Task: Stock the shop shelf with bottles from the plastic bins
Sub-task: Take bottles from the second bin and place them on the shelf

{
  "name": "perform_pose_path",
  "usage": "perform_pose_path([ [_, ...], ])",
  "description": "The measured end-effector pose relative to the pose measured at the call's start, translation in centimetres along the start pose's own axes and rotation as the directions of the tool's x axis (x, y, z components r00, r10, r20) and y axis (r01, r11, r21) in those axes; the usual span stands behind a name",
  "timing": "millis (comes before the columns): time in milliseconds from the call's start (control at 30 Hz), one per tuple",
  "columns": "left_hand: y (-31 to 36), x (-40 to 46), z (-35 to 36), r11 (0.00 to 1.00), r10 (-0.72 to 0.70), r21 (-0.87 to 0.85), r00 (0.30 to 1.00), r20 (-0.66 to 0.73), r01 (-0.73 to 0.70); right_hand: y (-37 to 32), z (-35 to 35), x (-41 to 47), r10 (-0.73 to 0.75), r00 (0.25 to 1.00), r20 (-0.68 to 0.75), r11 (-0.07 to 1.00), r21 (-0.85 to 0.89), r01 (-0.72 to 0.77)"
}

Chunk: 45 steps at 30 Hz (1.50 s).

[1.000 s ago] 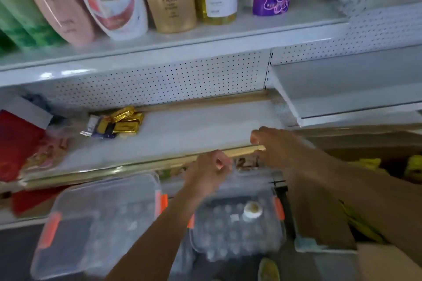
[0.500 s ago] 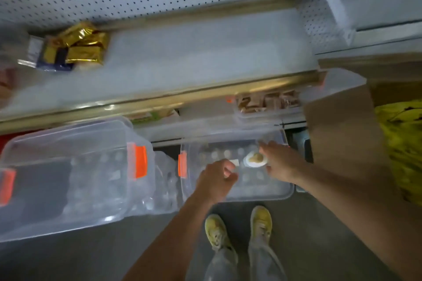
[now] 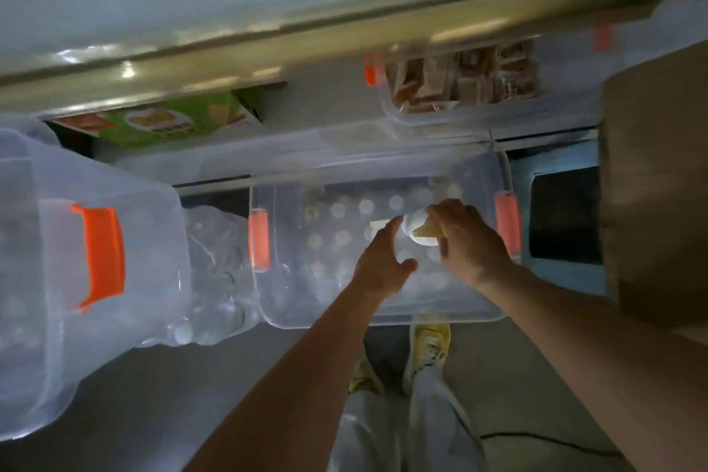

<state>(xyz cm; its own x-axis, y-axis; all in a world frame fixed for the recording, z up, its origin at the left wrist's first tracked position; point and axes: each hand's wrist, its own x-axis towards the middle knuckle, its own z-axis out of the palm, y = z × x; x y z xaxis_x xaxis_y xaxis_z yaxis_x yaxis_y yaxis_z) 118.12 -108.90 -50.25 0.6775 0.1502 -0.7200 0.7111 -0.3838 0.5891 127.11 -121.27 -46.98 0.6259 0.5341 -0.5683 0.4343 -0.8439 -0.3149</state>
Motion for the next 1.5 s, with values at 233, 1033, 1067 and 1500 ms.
perform_pose_path([
  [233,0.3,3.0,0.3,1.0,0.009,0.024,0.999,0.051,-0.01,1.5,-0.1,-0.1,-0.112,0.988,-0.106,0.993,0.028,0.116],
  [1033,5.3,-12.1,-10.4,0.956,0.004,-0.294,0.994,0.11,0.029,-10.9,-20.1,-7.5,-0.155,0.98,0.121,0.97,0.206,0.128],
  [1067,5.6,-13.1,-11.0,0.955,0.01,-0.297,0.994,0.104,0.021,-11.6,-21.4,-8.1,-0.155,0.981,0.113,0.963,0.24,0.125],
  [1500,11.7,-26.8,-20.5,0.935,0.274,-0.193,0.953,-0.131,-0.296,-19.2,-34.6,-17.9,-0.169,0.985,0.043,0.823,0.556,0.116],
])
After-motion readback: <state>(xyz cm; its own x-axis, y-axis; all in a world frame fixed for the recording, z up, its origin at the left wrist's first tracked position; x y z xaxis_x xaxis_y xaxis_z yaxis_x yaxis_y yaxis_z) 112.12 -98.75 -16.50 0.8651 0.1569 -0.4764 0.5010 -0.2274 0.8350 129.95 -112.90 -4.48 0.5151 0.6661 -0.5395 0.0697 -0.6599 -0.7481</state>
